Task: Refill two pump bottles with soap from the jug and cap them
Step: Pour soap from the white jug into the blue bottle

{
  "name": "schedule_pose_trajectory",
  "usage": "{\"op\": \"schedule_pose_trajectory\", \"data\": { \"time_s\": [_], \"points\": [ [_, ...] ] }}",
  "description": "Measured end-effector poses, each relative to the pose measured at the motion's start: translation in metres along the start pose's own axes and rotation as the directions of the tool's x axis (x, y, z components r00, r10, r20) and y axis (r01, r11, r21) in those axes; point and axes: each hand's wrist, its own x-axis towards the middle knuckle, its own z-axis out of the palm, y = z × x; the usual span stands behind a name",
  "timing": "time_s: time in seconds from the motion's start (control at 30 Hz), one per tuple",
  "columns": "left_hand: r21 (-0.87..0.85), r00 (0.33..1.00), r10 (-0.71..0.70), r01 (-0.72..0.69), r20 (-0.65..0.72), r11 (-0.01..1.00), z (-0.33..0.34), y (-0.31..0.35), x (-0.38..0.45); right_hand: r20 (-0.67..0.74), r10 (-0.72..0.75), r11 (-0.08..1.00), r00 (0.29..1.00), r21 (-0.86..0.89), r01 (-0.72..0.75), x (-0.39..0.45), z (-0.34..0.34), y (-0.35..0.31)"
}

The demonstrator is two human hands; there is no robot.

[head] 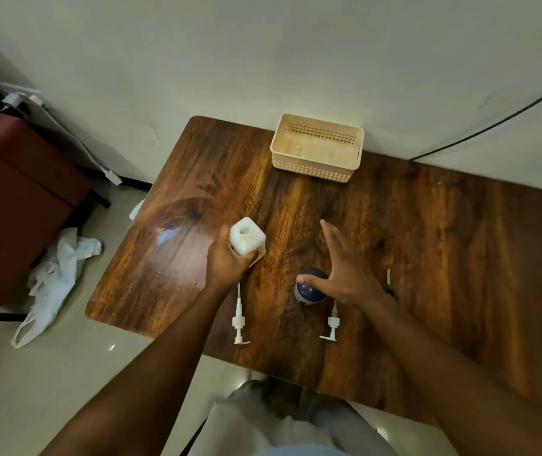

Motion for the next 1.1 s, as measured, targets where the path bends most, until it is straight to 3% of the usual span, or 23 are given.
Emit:
{"op": "schedule_pose_trajectory", "data": {
  "time_s": [0.27,0.43,0.9,1.1],
  "points": [
    [0.002,0.999,0.041,-0.041,0.034,0.999,0.017,0.007,0.003,0.139,0.092,0.991,0.986,0.085,-0.104,-0.025,0.030,0.022],
    [0.009,0.998,0.048,-0.048,0.035,0.999,0.020,0.005,0.003,0.131,0.154,0.979,0.979,0.115,-0.169,-0.022,0.049,0.027],
    [0.008,0.995,0.042,-0.043,0.088,0.999,0.022,0.014,0.004,-0.001,0.214,0.950,0.977,0.232,-0.208,-0.012,0.064,0.024],
    [-0.031,0.992,0.057,-0.054,0.111,0.998,0.013,0.044,0.019,-0.168,0.220,0.911,0.961,0.389,-0.140,0.001,0.024,0.006]
  ]
}}
